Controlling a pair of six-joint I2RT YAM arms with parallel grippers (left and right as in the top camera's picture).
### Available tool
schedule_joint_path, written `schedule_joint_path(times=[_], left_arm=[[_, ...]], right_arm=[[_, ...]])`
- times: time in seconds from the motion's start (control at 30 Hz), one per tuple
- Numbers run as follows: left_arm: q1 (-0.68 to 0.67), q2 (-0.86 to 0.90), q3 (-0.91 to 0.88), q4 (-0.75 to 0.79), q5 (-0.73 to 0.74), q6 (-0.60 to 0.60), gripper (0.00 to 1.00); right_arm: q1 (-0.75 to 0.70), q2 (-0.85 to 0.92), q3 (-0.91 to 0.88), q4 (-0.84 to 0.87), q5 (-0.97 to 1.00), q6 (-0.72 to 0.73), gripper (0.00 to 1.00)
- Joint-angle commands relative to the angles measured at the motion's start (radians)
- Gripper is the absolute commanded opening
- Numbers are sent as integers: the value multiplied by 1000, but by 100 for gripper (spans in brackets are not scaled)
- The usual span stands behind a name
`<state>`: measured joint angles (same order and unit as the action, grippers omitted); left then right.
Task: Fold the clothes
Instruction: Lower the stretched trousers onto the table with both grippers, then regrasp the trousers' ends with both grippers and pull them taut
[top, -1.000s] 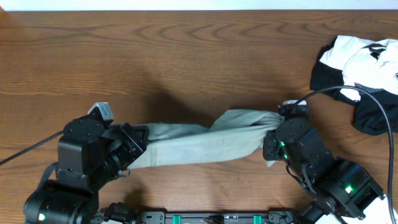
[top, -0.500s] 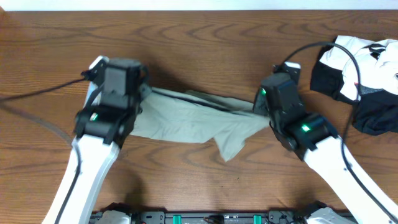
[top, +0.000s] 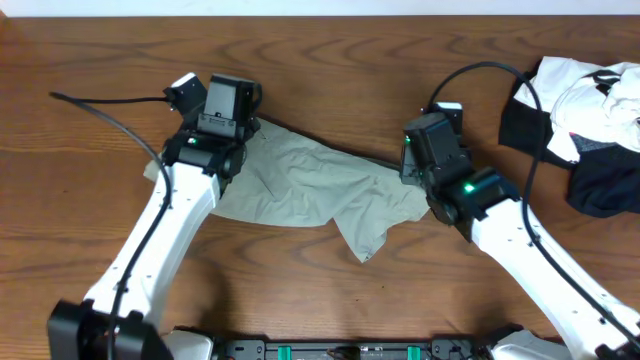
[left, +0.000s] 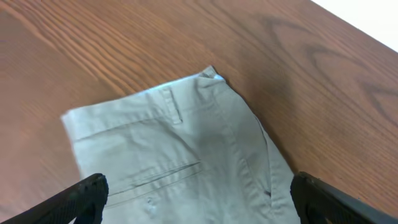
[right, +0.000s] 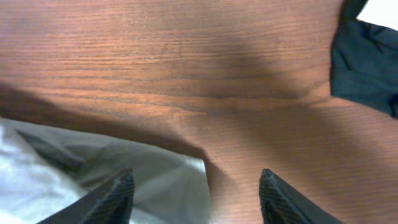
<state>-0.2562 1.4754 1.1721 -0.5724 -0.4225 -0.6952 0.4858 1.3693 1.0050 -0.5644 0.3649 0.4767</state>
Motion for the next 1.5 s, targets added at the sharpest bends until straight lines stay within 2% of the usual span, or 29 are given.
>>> schedule_joint_path(times=[0.0,0.1,0.3,0.37,0.53,0.67,0.87,1.0,1.47], left_arm=[[5,-86,19,-56,-31,48,96],[5,-137,19,-160,-31,48,97],[13,-155,16,-315,-26,-1,98],[24,-139,8,-317,17,-1,100],[61,-70,8,-316,126,0,99],[72,-7,8,-317,151,24,99],[73,66,8,-325,180,29,99],[73,94,8,-332,180,30,99],[73,211,8,-295,180,34,99]], right_arm=[[0,-84,15,-32,-44,-14,73],[0,-152,15,-76,-201,-15,76],[0,-220,15,-225,-499,18,70],[0,-215,11,-317,-530,115,62],[2,-202,-50,-404,-539,300,63],[38,-202,-139,-323,-568,324,64],[130,-182,-258,-113,-675,387,64],[184,-146,-291,-96,-655,470,66],[268,65,-299,61,-615,541,67]])
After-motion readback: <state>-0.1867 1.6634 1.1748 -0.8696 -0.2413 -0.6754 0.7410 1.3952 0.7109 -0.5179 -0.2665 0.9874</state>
